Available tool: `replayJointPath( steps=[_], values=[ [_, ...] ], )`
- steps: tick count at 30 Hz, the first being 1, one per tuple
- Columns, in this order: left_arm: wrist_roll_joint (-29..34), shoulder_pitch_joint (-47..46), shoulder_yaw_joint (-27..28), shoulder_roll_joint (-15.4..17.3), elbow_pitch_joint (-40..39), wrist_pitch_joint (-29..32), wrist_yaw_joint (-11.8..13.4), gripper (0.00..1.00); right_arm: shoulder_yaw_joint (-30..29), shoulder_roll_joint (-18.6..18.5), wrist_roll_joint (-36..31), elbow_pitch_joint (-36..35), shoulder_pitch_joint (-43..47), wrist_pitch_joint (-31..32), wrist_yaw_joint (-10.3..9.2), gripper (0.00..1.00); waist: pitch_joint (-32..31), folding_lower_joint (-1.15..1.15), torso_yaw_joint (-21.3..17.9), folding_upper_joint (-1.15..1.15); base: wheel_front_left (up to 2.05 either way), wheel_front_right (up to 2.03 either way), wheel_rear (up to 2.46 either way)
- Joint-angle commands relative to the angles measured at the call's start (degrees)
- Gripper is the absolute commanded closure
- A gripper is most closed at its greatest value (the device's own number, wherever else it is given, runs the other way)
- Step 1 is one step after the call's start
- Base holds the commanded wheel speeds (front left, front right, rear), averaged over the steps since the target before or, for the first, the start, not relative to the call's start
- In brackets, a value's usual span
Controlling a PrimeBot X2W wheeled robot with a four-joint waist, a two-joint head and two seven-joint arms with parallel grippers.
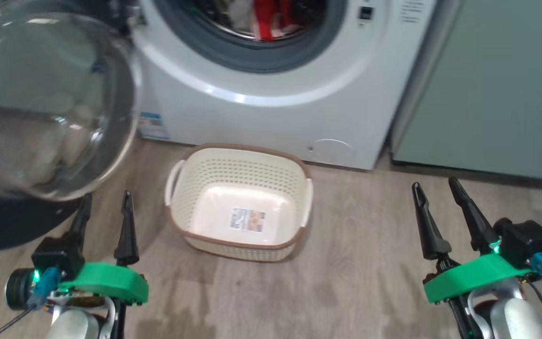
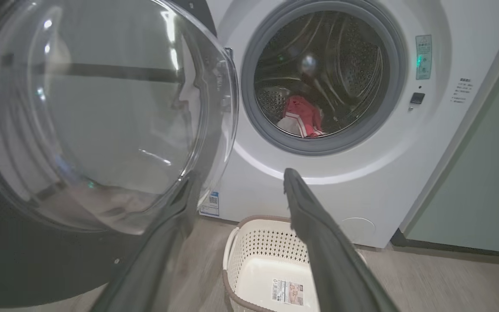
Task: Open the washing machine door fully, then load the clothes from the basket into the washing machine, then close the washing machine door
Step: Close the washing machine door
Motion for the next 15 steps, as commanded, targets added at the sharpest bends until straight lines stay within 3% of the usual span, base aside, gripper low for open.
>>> replayJointPath(
  steps=[1, 6, 15],
  values=[
    [0.1, -2.2, 2.4, 0.4, -1.5, -0.5, 0.2, 0.00, 1.4, -0.2, -0.2, -2.5, -1.0, 0.3, 0.00, 0.00, -0.6, 0.00, 4.0, 0.00, 0.00, 0.00, 0.00],
    [-0.1, -1.3, 3.3, 0.1, -1.8, -0.5, 0.6, 0.00, 1.9, -0.2, 0.1, -3.1, -0.7, 0.7, 0.00, 0.00, -1.0, 0.00, 10.7, 0.00, 0.00, 0.00, 0.00],
    [-0.3, -0.1, 4.8, -0.3, -2.2, -0.5, 1.1, 0.00, 2.8, -0.2, 0.7, -2.5, -0.7, 0.7, 0.00, 0.00, -1.1, 0.00, 16.8, 0.00, 0.00, 0.00, 0.00]
  ],
)
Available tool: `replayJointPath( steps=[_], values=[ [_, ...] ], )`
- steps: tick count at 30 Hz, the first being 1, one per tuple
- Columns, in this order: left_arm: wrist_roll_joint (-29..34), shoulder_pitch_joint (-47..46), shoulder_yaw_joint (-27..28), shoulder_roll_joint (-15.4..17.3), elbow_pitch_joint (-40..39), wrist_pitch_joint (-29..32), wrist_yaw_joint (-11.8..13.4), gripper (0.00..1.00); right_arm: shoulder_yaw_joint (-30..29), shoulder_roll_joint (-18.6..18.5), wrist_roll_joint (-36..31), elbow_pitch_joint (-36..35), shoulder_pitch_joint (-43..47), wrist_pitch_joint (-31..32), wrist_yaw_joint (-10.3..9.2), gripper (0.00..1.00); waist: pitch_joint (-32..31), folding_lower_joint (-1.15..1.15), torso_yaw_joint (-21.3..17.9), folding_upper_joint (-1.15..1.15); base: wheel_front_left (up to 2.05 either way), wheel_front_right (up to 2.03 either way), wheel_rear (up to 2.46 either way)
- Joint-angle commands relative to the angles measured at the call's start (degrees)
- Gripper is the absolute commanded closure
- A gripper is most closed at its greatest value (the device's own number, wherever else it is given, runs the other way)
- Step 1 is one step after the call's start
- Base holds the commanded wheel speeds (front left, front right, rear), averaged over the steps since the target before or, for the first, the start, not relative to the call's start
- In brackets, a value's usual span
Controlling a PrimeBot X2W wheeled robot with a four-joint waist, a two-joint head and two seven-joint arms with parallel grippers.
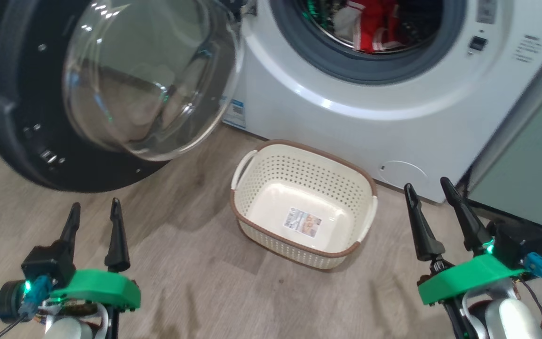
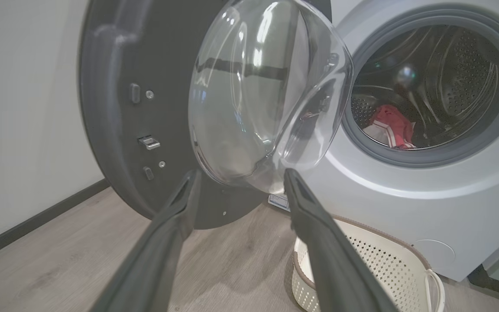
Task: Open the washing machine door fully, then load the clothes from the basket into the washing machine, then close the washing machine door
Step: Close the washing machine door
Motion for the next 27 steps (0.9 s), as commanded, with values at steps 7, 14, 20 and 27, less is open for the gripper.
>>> replayJointPath(
  steps=[7, 14, 20, 27],
  values=[
    [-0.2, -1.9, 2.9, 0.1, -2.4, -0.5, 0.2, 0.00, 1.8, -0.2, 0.5, -1.2, -1.3, 0.1, 0.00, 0.00, 0.3, 0.00, 2.3, 0.00, 0.00, 0.00, 0.00],
    [0.1, -1.8, 3.6, -0.4, -2.7, -0.6, 0.1, 0.00, 2.1, -0.2, 0.2, -0.8, -2.0, 0.2, 0.00, 0.00, 0.7, 0.00, 2.4, 0.00, 0.00, 0.00, 0.00],
    [0.2, -1.6, 3.7, -0.8, -2.6, -0.6, 0.1, 0.00, 2.2, -0.2, 0.2, -0.6, -2.2, 0.1, 0.00, 0.00, 0.8, 0.00, 2.4, 0.00, 0.00, 0.00, 0.00],
    [0.2, -1.6, 4.1, -1.0, -2.7, -0.6, -0.3, 1.00, 2.1, -0.2, 0.3, -0.4, -2.1, 0.0, 0.00, 0.00, 0.9, 0.00, 2.5, 0.00, 0.00, 0.00, 0.00]
  ],
)
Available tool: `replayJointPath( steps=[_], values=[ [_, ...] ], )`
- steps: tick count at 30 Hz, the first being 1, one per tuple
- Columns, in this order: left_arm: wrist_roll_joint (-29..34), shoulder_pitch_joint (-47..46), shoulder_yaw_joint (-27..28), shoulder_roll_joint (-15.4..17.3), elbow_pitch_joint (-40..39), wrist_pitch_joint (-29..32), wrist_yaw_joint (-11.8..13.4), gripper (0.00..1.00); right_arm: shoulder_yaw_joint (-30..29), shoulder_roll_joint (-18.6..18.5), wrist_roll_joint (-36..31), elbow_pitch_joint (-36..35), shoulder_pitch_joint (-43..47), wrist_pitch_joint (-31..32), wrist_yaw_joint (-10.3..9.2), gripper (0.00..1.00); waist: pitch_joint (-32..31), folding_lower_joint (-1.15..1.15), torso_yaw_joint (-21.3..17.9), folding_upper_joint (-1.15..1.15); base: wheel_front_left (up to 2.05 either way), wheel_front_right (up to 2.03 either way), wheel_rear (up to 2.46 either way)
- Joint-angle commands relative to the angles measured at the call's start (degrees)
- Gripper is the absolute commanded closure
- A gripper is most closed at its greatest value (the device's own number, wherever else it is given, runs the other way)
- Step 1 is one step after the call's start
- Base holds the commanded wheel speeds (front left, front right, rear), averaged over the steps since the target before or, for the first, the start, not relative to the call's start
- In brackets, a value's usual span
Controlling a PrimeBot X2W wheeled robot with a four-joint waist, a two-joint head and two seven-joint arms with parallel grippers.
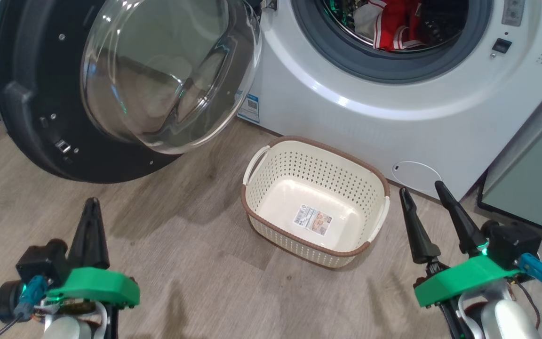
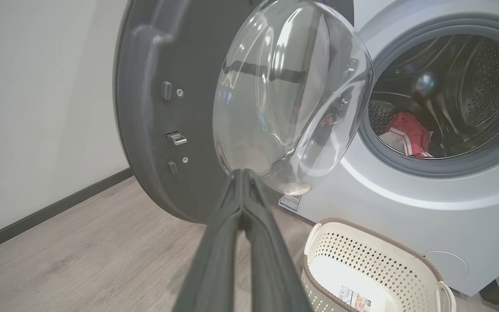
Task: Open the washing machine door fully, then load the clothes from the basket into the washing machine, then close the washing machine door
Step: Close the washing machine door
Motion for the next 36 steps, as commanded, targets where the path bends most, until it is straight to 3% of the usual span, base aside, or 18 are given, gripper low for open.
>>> replayJointPath(
  steps=[1, 6, 12, 16, 20, 21, 25, 30, 32, 36],
  values=[
    [0.2, -1.7, 2.6, 0.3, -2.4, -0.6, -0.2, 1.00, 1.3, -0.2, 0.0, -1.7, -2.0, 0.0, 0.00, 0.00, 0.0, 0.00, 0.1, 0.00, 0.00, 0.00, 0.00],
    [-1.1, -1.9, 3.9, -1.0, -5.7, -0.6, -1.5, 1.00, 1.1, -0.2, -0.1, -1.9, -1.9, 0.2, 0.00, 0.00, -0.1, 0.00, 0.4, 0.00, 0.00, 0.00, 0.00],
    [-13.0, -4.9, 12.0, -3.7, -14.0, -0.6, -8.4, 1.00, 1.0, -0.2, -0.5, -2.5, -1.8, 0.5, 0.00, 0.00, -0.1, 0.00, 0.6, 0.00, 0.00, 0.00, 0.00],
    [-24.1, -10.1, 18.7, -1.6, -17.9, 0.6, -12.7, 1.00, 1.0, -0.2, -0.9, -3.3, -1.8, 0.9, 0.00, 0.00, 0.2, 0.00, 0.6, 0.00, 0.00, 0.00, 0.00],
    [-39.5, -18.5, 26.3, 2.0, -17.3, 4.8, -15.3, 1.00, 1.1, -0.2, -1.4, -4.3, -2.1, 1.5, 0.00, 0.00, 1.0, 0.00, 0.2, 0.00, 0.00, 0.00, 0.00],
    [-39.5, -18.5, 26.3, 2.0, -17.3, 4.8, -15.3, 1.00, 1.1, -0.2, -1.4, -4.3, -2.1, 1.5, 0.00, 0.00, 1.0, 0.00, 0.2, 0.00, 0.00, 0.00, 0.00],
    [-48.7, -26.3, 32.3, 9.1, -9.3, 9.8, -15.8, 1.00, 1.7, -0.2, -1.9, -5.3, -2.6, 2.2, 0.00, 0.00, 1.9, 0.00, -0.9, 0.00, 0.00, 0.00, 0.00],
    [-54.7, -33.8, 37.1, 16.7, 5.6, 14.3, -14.9, 1.00, 2.5, -0.2, -2.5, -6.2, -3.7, 2.8, 0.00, 0.00, 3.5, 0.00, -2.9, 0.00, 0.00, 0.00, 0.00],
    [-53.9, -35.0, 37.8, 20.1, 12.2, 14.9, -14.7, 1.00, 2.5, -0.2, -2.7, -6.6, -4.0, 3.0, 0.00, 0.00, 4.3, 0.00, -3.6, 0.00, 0.00, 0.00, 0.00],
    [-55.8, -38.3, 39.0, 23.1, 24.4, 16.6, -14.9, 1.00, 2.8, -0.2, -3.2, -7.0, -4.8, 3.4, 0.00, 0.00, 5.7, 0.00, -4.9, 0.00, 0.00, 0.00, 0.00]
  ],
)
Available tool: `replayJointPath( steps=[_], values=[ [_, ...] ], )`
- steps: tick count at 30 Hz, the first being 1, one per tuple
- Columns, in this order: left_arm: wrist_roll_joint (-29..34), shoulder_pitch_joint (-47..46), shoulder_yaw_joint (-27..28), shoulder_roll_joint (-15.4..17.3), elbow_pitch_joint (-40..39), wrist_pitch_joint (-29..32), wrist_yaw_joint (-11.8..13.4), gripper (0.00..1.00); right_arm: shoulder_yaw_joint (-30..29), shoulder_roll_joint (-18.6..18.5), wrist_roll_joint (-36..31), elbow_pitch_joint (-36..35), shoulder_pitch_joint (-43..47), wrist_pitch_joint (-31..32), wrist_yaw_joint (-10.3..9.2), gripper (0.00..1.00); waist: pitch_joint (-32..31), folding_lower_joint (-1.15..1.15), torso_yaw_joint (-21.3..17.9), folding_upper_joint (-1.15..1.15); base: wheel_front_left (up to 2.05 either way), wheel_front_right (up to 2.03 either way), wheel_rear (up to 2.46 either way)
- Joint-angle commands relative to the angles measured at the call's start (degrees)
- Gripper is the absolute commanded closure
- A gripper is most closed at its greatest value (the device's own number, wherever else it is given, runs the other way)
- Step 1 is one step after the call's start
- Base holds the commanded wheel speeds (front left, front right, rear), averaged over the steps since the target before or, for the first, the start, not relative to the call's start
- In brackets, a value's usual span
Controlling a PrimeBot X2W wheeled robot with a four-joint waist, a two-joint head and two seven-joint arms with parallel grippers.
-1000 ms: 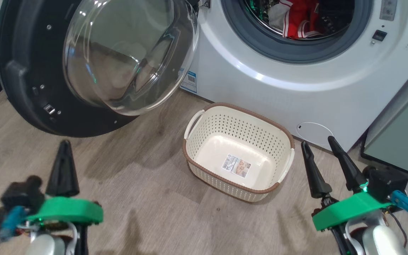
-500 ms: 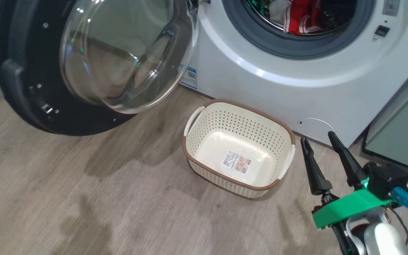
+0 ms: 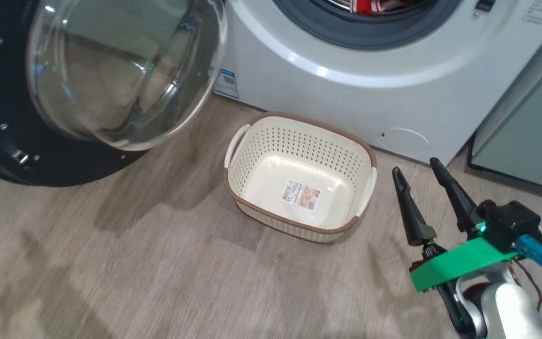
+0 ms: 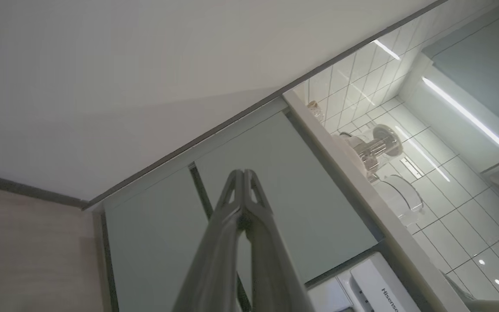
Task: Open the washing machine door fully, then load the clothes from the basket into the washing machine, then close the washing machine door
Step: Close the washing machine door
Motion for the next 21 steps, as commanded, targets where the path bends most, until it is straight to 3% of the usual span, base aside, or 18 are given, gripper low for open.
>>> replayJointPath(
  steps=[1, 11, 21],
  values=[
    [-0.2, -2.3, 1.0, 4.1, -0.5, 0.8, -0.3, 1.00, 1.4, -0.2, -0.6, -2.4, -2.7, 0.2, 0.00, 0.00, 0.8, 0.00, -0.7, 0.00, 0.00, 0.00, 0.00],
    [-0.1, -4.9, -5.5, 4.7, 14.5, 10.5, -2.6, 1.00, 1.1, -0.2, -1.4, -3.0, -4.2, 0.7, 0.00, 0.00, 3.2, 0.00, -2.2, 0.00, 0.00, 0.00, 0.00],
    [-6.6, -4.4, -7.2, 2.4, 13.2, 23.3, -3.6, 1.00, 1.0, -0.2, -1.4, -3.1, -4.6, 0.6, 0.00, 0.00, 4.1, 0.00, -2.8, 0.00, 0.00, 0.00, 0.00]
  ],
)
